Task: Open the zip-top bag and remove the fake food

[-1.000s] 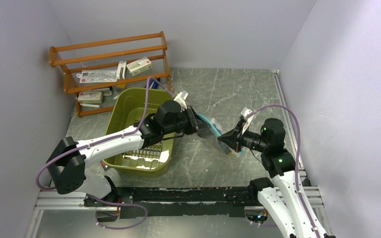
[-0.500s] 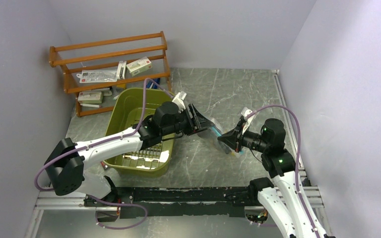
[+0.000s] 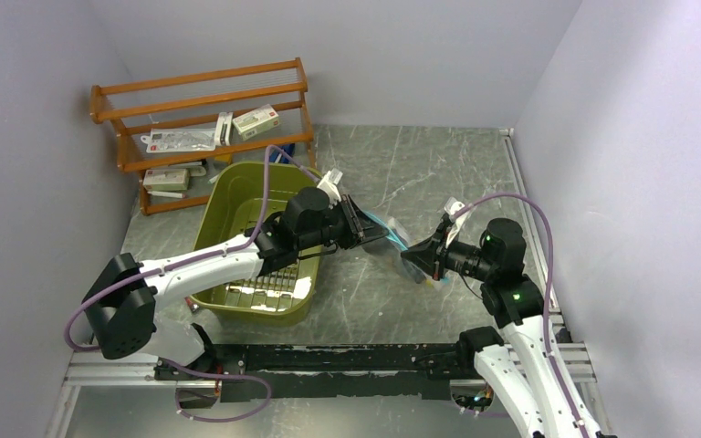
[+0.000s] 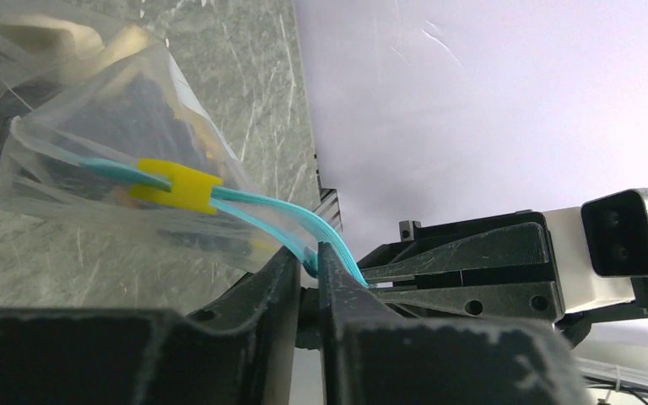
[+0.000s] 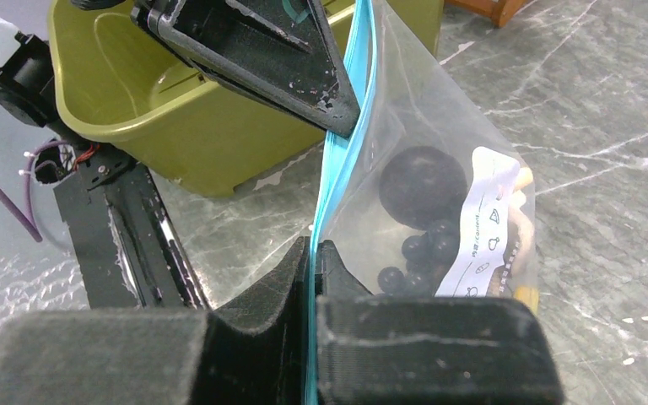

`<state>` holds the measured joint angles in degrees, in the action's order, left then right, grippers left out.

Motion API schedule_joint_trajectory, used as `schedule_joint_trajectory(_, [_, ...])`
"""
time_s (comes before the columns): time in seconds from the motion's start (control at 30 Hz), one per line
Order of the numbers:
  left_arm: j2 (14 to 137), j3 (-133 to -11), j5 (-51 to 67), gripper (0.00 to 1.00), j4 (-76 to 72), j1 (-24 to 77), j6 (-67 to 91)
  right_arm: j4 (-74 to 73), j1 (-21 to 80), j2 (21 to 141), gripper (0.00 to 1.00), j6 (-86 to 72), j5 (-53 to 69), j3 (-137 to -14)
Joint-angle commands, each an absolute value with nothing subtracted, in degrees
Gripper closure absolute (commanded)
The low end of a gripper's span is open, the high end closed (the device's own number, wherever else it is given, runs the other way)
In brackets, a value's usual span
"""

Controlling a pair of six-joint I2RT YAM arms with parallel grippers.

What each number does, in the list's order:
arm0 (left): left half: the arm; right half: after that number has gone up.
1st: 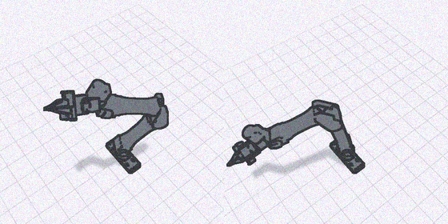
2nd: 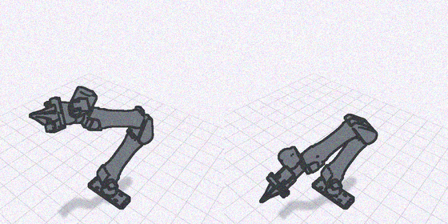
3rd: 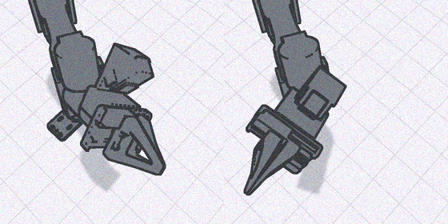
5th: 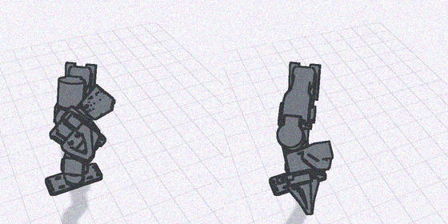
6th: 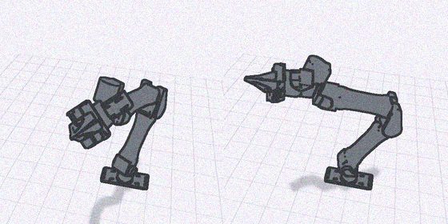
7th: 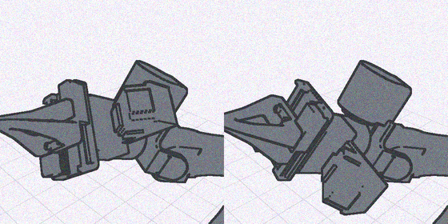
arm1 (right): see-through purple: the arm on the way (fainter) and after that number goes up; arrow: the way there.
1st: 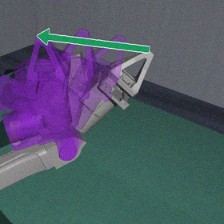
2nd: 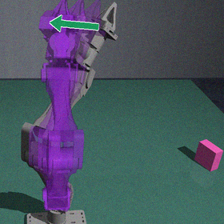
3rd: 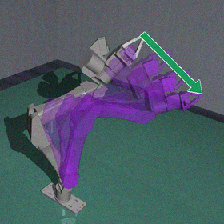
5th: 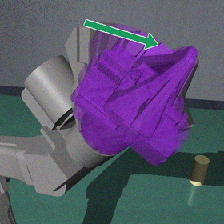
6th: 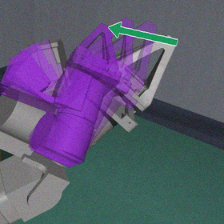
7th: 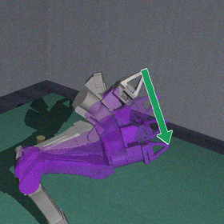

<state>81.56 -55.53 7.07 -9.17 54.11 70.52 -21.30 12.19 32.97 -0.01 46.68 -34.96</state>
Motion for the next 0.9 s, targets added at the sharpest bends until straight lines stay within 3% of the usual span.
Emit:
schedule_joint_trajectory(0.0, [81.16,-55.31,6.51,0.79,-9.14,54.11,70.24,-20.30,12.47,32.09,0.99,-0.55,46.34,-34.61])
schedule_joint_trajectory(0.1, [81.83,-55.33,7.16,0.80,-9.29,54.05,70.58,-20.39,12.43,31.92,0.98,-0.04,47.66,-34.62])
schedule_joint_trajectory(0.37, [84.00,-57.95,6.86,0.67,-8.25,54.04,71.56,-21.22,12.47,30.02,0.97,2.79,54.66,-34.58])
schedule_joint_trajectory(0.47, [84.47,-59.28,6.04,0.73,-6.00,54.05,71.07,-21.06,12.45,29.37,0.97,2.39,53.93,-34.43])
schedule_joint_trajectory(0.63, [84.07,-58.24,6.40,0.93,-6.68,54.05,70.79,-21.01,12.47,30.09,0.94,2.41,53.87,-34.54])
schedule_joint_trajectory(0.77, [83.54,-58.67,5.99,0.93,-4.71,54.05,68.95,-21.01,12.48,30.99,0.77,-1.50,51.30,-35.42])
schedule_joint_trajectory(0.87, [83.07,-58.90,5.67,0.93,-3.57,54.07,67.81,-21.23,12.41,31.72,0.54,-11.03,42.98,-38.98])
